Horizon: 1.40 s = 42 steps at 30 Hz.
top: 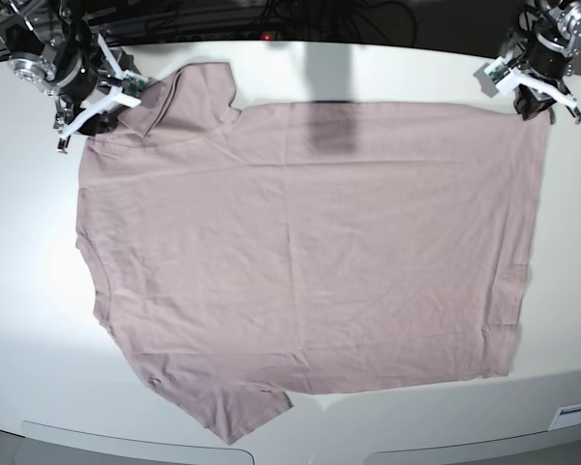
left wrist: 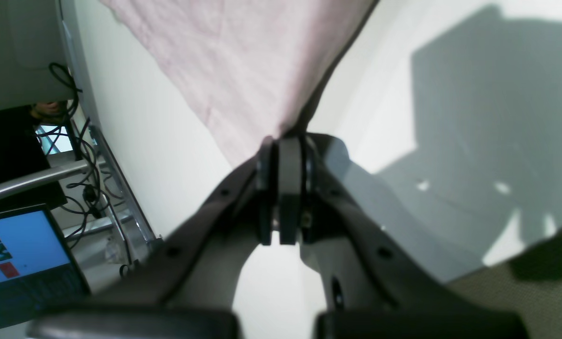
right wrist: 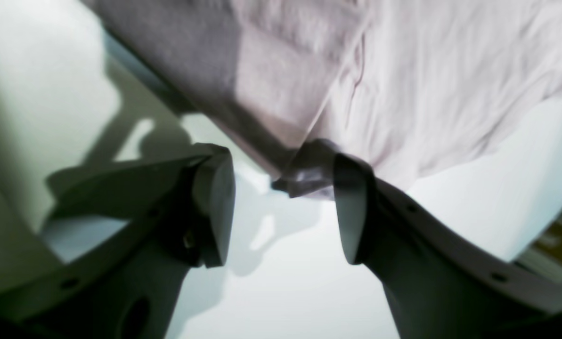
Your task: Fold the T-shirt properly
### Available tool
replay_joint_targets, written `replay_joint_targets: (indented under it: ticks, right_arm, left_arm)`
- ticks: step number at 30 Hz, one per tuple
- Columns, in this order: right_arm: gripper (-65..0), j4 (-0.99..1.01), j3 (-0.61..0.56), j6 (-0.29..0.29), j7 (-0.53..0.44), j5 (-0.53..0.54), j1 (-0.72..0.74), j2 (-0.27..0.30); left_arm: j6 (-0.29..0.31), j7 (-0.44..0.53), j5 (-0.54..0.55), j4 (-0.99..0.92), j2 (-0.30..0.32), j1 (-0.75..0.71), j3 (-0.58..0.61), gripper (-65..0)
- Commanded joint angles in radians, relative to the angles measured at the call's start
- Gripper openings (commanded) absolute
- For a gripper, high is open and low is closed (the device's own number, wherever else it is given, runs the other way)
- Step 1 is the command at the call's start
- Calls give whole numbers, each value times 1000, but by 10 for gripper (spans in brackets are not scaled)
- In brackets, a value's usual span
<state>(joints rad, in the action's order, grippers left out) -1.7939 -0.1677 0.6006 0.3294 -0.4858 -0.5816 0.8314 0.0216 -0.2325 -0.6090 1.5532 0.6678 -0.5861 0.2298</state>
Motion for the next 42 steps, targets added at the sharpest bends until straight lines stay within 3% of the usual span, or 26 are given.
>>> replay_joint_targets:
  ticks: [1,5,11,15,18,22,26,30,35,39,42]
  right_arm:
    - [-314,-6,-6,-8,-24,-14,3,15]
    - [-347,-6,-28,-11,-47,-47,6,13]
    - [-501,-5,-30,-10,-46,-46,5,13]
    - [-650,-5,-30,-10,-45,-39,5,13]
    - [-650,-5,-30,-18,-44,-9,5,8]
    - [-650,-17,-30,-76,-13,133,5,7]
    - [-650,-39,-30,-79,51,208,5,8]
    - [-650,-39,-30,-96,56,259,2,6]
    - [-650,-40,-29,-184,56,258,4,-45]
    - [-650,-40,-29,-215,56,259,15,-92]
    - [-650,-40,-28,-227,56,259,45,-151]
  left_arm:
    - [31,-6,14,1,11,-12,2,-650]
    - [31,-6,14,1,11,-12,2,-650]
    - [31,-5,14,1,11,-12,2,-650]
    - [31,-5,14,1,11,-12,2,-650]
    - [31,-2,14,1,11,-12,2,-650]
    - [30,-2,15,1,11,-12,2,-650]
    - [29,-2,16,1,11,-12,2,-650]
    - [29,-2,15,1,11,-12,2,-650]
    - [18,-6,14,1,11,-12,0,-650]
    - [-72,-2,-6,1,12,-10,0,-650]
    - [-75,-2,-53,5,12,-6,0,-650]
